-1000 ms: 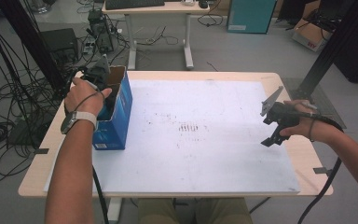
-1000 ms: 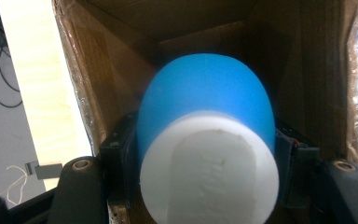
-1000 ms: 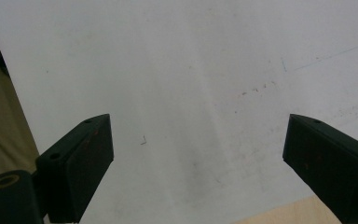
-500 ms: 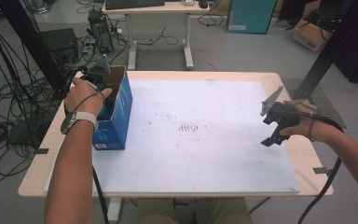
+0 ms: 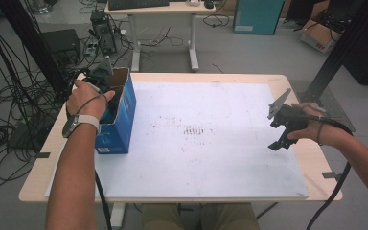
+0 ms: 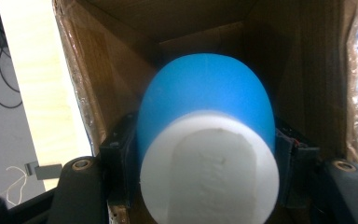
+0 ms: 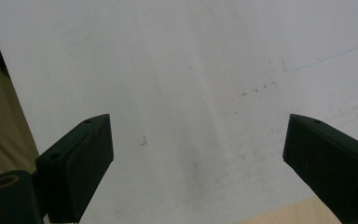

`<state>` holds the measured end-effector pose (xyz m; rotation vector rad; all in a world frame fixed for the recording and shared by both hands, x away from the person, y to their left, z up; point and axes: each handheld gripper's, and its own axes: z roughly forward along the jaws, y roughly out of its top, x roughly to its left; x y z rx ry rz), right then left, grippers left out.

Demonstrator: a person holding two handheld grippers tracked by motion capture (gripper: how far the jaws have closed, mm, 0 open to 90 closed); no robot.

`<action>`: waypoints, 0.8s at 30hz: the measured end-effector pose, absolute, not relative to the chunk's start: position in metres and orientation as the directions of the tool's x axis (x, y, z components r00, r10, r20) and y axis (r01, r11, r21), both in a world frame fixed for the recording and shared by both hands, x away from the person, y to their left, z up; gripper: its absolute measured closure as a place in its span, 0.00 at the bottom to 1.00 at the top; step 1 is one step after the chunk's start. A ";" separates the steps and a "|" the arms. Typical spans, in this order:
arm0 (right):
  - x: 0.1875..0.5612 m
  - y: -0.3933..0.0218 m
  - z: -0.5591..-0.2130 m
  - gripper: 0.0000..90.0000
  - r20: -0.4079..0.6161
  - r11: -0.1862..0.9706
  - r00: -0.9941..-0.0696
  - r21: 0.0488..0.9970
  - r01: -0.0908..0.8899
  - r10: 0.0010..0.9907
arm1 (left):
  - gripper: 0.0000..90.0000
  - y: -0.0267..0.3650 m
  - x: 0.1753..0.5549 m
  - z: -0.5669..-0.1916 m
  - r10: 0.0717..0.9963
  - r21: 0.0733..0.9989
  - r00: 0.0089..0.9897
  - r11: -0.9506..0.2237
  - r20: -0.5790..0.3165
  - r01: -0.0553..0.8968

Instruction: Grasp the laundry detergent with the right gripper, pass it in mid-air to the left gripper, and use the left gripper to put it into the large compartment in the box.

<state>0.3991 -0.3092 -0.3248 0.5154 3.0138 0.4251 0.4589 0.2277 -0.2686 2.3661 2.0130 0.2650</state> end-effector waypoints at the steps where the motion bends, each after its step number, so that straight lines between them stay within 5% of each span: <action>1: 0.399 -0.309 -0.325 0.09 -0.008 0.906 -0.942 0.277 0.319 0.335 | 0.42 0.228 0.459 -0.269 0.982 0.129 0.152 -0.166 0.114 0.978; 24: 0.399 -0.309 -0.324 0.09 -0.010 0.906 -0.943 0.279 0.317 0.333 | 0.41 0.228 0.459 -0.269 0.982 0.133 0.151 -0.165 0.110 0.977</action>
